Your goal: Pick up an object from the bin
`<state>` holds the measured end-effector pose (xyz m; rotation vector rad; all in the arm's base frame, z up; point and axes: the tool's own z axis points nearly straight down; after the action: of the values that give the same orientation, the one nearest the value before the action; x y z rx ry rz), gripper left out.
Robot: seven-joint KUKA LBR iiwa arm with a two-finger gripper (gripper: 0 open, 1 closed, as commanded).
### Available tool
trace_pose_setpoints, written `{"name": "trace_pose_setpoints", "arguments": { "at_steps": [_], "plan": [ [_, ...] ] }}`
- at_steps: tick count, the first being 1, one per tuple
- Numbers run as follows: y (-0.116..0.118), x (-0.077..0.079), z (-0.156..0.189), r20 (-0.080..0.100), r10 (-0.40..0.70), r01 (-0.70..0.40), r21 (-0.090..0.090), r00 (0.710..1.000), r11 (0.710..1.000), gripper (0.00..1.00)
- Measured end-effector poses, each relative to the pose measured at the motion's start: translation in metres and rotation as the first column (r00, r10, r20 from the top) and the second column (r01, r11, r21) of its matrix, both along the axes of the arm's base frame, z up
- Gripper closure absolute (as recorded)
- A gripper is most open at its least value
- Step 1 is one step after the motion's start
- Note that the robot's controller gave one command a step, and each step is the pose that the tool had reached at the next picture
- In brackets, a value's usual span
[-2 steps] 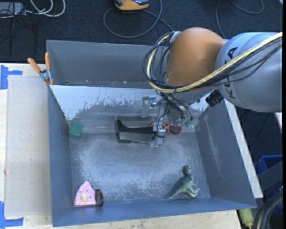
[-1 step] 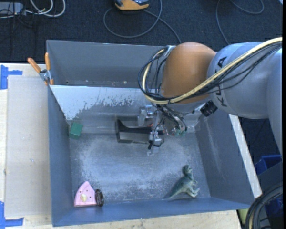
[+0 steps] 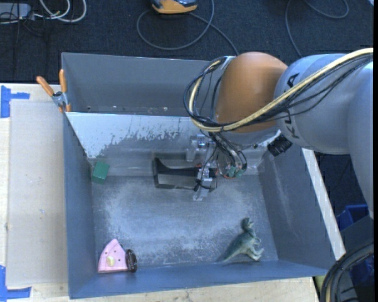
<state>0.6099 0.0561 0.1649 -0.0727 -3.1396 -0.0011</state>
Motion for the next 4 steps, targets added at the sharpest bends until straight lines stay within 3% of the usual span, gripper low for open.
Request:
{"name": "trace_pose_setpoints", "arguments": {
  "at_steps": [1,2,3,4],
  "plan": [
    [0.002,0.0,-0.028,0.001,0.022,-0.022,-0.001,1.0,1.0,0.0],
    [0.015,0.009,-0.057,0.002,0.214,-0.214,0.0,0.977,0.977,0.0],
    [0.005,0.01,-0.051,0.0,-0.047,0.047,0.001,0.999,0.999,0.0],
    [0.005,0.011,-0.091,0.002,0.127,-0.127,0.0,0.992,0.992,1.0]
  ]
}}
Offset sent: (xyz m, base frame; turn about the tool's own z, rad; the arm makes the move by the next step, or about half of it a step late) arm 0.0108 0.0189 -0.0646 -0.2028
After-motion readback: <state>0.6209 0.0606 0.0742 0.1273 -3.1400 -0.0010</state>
